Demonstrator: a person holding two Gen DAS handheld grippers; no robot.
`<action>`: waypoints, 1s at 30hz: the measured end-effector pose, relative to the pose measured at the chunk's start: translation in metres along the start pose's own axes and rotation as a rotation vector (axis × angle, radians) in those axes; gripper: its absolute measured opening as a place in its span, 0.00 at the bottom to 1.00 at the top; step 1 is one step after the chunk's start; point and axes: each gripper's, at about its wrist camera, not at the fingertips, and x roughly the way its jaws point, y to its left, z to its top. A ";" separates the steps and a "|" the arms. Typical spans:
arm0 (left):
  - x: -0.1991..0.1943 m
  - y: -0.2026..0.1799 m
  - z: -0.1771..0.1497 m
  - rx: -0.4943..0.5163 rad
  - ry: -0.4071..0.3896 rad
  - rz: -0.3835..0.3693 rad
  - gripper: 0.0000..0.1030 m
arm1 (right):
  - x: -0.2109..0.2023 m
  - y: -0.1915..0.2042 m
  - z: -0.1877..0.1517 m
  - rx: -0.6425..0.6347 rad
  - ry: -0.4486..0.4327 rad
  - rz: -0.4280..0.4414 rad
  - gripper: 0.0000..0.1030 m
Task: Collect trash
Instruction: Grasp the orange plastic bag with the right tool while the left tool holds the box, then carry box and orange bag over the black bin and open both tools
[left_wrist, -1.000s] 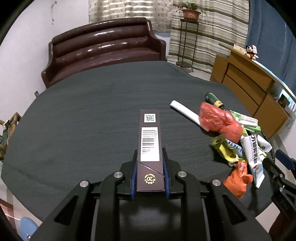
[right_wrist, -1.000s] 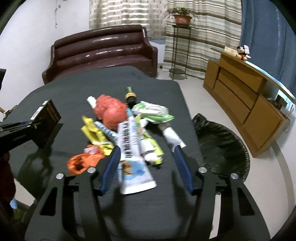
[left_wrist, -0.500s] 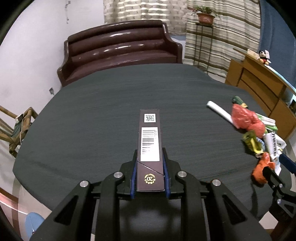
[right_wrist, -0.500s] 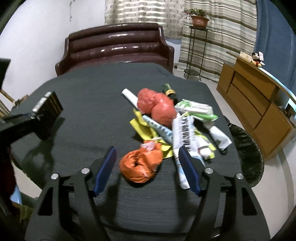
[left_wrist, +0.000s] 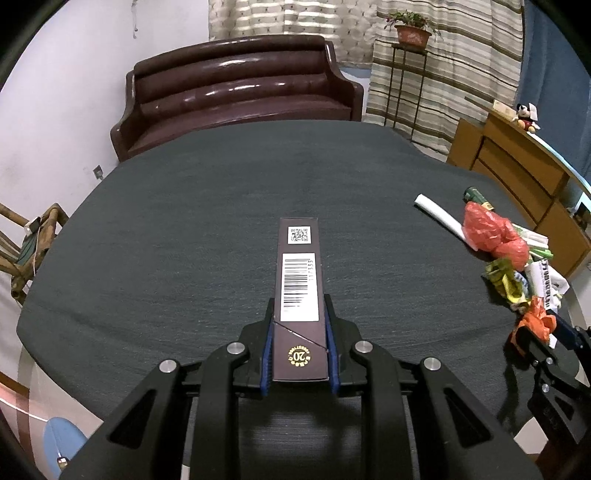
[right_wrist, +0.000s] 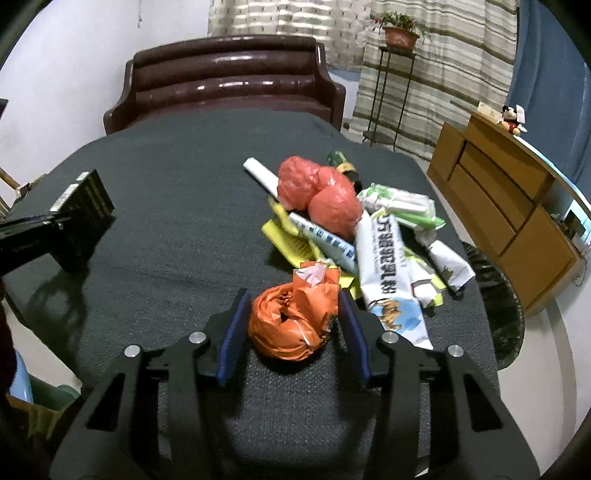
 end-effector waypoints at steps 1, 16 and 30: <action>-0.001 0.000 0.000 0.001 -0.005 -0.004 0.22 | -0.005 -0.001 0.001 0.001 -0.016 -0.001 0.45; -0.027 -0.105 0.015 0.136 -0.106 -0.223 0.23 | -0.046 -0.113 0.021 0.085 -0.179 -0.195 0.46; -0.014 -0.246 0.024 0.297 -0.124 -0.377 0.22 | -0.029 -0.227 0.009 0.196 -0.170 -0.348 0.46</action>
